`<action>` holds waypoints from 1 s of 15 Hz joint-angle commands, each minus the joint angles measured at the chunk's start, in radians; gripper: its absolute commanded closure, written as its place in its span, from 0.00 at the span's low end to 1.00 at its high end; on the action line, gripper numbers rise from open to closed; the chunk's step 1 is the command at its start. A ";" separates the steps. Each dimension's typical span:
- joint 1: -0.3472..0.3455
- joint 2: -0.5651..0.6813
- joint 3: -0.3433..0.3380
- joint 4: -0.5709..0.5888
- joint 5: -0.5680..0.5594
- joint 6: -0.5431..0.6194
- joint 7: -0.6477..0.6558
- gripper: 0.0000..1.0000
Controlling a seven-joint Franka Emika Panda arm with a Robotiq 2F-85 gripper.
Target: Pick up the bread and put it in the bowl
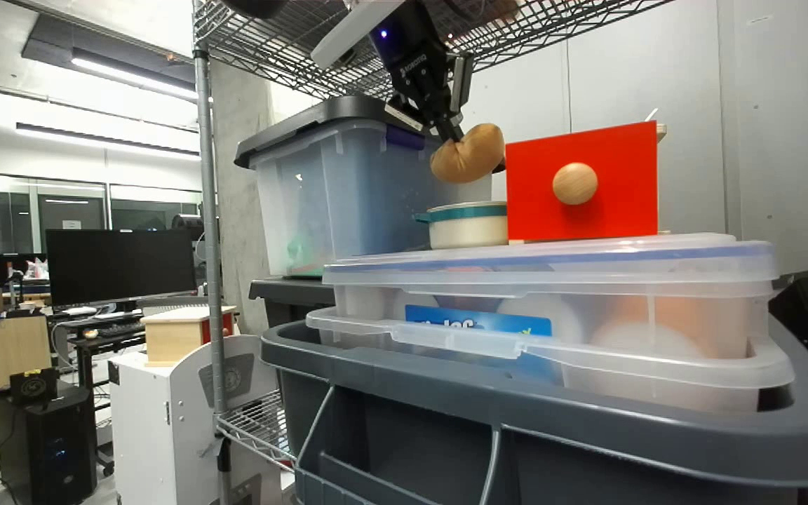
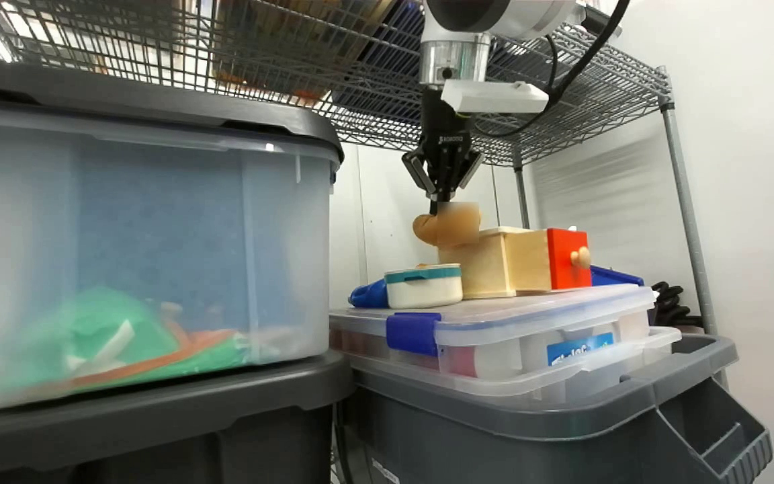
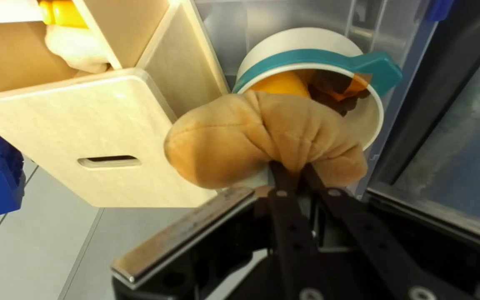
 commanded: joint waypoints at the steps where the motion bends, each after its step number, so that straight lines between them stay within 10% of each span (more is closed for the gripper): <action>1: 0.021 0.065 -0.012 0.070 -0.015 -0.003 0.024 0.94; 9: 0.050 0.156 -0.027 0.164 -0.012 -0.013 0.034 0.96; 10: 0.051 0.160 -0.028 0.172 -0.007 -0.020 0.029 0.67; 15: 0.060 0.154 -0.031 0.201 0.003 -0.037 0.024 0.38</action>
